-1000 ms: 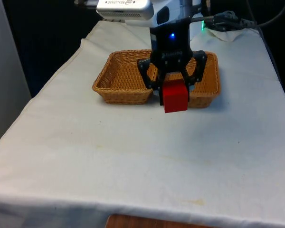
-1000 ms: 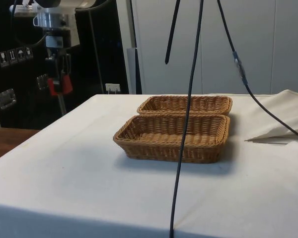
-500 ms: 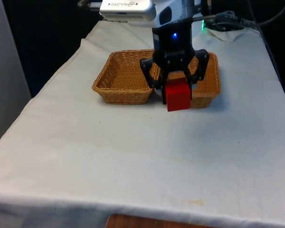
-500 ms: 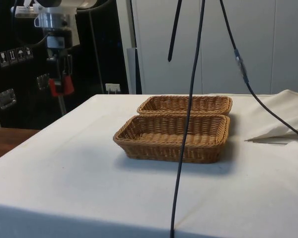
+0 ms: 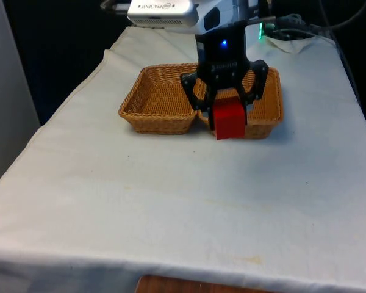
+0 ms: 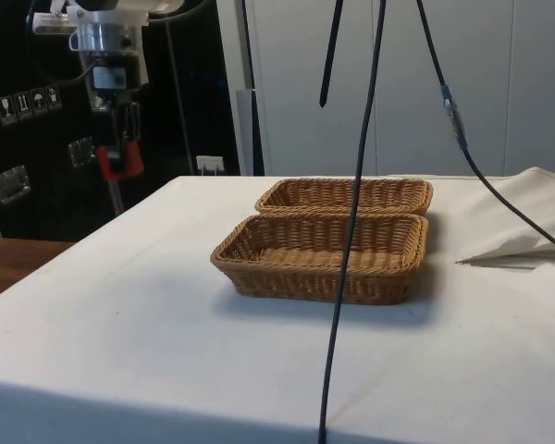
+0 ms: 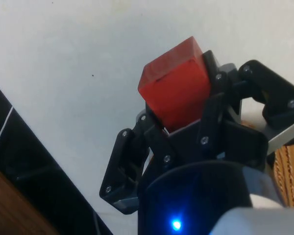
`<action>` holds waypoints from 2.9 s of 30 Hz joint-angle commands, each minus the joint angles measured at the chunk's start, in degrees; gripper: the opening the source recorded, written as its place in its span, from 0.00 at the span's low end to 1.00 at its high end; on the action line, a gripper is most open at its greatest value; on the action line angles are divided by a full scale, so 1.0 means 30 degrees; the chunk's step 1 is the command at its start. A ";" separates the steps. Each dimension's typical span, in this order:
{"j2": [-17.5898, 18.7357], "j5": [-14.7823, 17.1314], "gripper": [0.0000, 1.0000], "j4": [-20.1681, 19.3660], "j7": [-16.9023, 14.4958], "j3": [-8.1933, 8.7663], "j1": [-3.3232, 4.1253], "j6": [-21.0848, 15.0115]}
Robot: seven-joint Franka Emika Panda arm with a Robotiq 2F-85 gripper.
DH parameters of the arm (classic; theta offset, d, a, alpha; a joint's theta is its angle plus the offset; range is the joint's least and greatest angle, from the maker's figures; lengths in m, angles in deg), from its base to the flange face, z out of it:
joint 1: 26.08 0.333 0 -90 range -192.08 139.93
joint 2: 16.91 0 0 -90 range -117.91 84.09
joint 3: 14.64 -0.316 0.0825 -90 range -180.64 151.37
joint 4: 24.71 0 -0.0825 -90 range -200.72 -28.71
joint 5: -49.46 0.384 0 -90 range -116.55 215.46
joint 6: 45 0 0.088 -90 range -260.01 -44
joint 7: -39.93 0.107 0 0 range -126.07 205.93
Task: Pick up the red cube and place it into the right basket.
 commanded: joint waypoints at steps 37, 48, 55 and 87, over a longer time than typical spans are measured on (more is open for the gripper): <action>-0.1050 0.1662 0.02 -0.2483 -0.1222 -0.0325 0.0516 -0.1891; -0.1413 0.2101 0.02 -0.2846 -0.2464 -0.0229 0.0458 -0.1700; -0.1700 0.1471 0.02 -0.2998 -0.3323 -0.0153 0.0535 -0.1490; -0.2158 -0.1394 0.02 -0.4316 -0.4412 -0.0248 0.0707 -0.3094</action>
